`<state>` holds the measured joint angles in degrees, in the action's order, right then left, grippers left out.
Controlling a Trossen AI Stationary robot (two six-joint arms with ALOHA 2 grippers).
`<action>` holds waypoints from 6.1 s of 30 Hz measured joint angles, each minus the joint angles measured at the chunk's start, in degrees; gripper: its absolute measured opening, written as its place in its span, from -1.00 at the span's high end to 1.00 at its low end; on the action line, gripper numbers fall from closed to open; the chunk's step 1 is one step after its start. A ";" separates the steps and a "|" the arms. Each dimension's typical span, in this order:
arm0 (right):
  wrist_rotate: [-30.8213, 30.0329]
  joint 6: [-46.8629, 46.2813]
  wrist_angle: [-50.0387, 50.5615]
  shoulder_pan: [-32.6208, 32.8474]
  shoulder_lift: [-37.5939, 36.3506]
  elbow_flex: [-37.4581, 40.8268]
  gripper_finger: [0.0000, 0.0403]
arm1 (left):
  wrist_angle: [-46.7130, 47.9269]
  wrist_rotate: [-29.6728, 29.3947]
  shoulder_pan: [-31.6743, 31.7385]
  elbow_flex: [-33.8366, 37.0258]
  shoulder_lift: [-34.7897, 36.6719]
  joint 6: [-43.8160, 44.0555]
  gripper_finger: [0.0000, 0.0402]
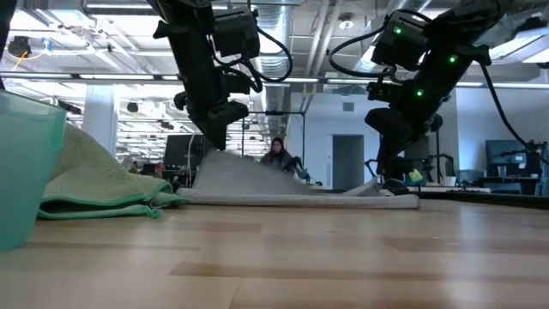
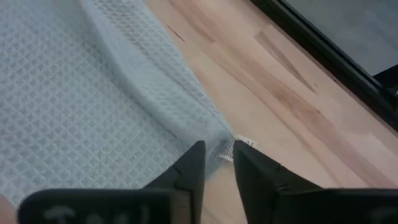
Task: Fold microfiber towels
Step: Fold the gray microfiber cloth
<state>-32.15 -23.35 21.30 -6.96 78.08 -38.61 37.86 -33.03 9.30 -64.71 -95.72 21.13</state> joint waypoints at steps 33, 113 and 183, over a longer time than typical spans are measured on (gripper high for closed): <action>17.21 21.88 0.81 7.87 9.79 -0.11 0.12 | -0.82 -2.28 -14.62 0.00 4.98 -1.50 0.29; 21.84 50.80 -8.48 0.20 41.62 -48.39 0.68 | 8.38 -3.78 -21.25 -0.04 12.59 7.23 0.29; 21.60 34.29 35.74 6.86 16.94 -48.30 -0.01 | -40.76 5.17 -13.76 23.19 1.86 -26.34 0.29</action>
<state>-10.55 10.94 57.04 -0.10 95.02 -86.91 -2.90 -27.86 -4.46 -41.52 -93.86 -5.21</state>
